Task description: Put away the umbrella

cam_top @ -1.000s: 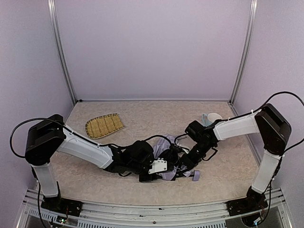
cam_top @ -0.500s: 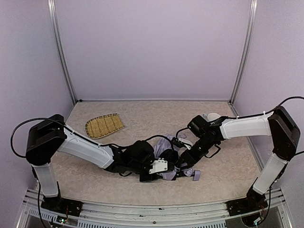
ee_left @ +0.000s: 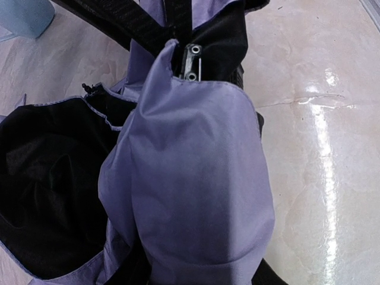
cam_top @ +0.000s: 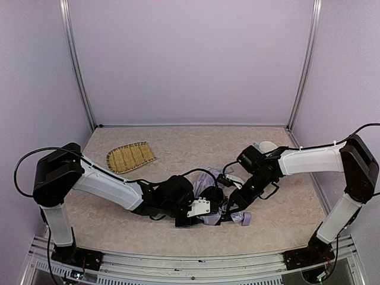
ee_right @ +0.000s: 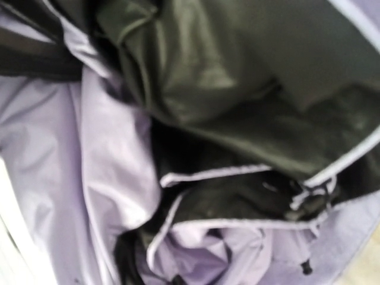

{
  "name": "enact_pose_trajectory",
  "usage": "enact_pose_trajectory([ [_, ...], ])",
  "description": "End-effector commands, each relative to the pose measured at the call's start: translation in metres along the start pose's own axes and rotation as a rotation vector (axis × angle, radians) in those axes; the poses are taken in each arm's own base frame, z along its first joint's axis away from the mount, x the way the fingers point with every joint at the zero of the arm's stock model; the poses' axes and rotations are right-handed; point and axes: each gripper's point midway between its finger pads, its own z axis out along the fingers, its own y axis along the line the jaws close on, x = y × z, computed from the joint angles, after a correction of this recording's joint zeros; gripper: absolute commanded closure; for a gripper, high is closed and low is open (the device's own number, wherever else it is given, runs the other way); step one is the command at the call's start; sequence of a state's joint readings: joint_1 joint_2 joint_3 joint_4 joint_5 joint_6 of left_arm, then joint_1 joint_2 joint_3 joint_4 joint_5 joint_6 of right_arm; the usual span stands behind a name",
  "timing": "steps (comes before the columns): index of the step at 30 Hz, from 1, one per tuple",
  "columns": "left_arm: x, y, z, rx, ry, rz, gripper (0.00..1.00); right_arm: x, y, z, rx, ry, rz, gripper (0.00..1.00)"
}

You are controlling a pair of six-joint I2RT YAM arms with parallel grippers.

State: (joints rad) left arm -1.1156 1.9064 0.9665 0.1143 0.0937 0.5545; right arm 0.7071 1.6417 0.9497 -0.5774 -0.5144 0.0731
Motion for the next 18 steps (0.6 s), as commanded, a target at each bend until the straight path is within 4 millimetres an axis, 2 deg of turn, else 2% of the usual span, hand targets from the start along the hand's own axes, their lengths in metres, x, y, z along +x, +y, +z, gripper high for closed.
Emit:
enact_pose_trajectory([
  [1, 0.089, -0.054, 0.011, 0.177, 0.283, -0.064, 0.58, -0.003, 0.006, -0.006, 0.006, -0.009, -0.014, 0.83],
  [3, 0.088, -0.054, 0.011, 0.175, 0.283, -0.063, 0.58, -0.004, 0.004, -0.005, 0.016, -0.008, -0.015, 0.92],
  [7, 0.088, -0.055, 0.010, 0.169, 0.280, -0.056, 0.60, -0.018, 0.002, -0.001, 0.017, -0.035, -0.032, 0.99],
  [9, 0.086, -0.056, 0.009, 0.174, 0.272, -0.051, 0.64, -0.037, 0.000, 0.002, 0.019, -0.073, -0.054, 1.00],
  [16, 0.079, -0.061, 0.009, 0.200, 0.238, -0.037, 0.73, -0.123, 0.004, 0.009, -0.017, -0.295, -0.166, 1.00],
  [18, 0.073, -0.063, 0.008, 0.208, 0.205, -0.032, 0.73, -0.134, 0.008, 0.016, -0.055, -0.326, -0.180, 1.00],
])
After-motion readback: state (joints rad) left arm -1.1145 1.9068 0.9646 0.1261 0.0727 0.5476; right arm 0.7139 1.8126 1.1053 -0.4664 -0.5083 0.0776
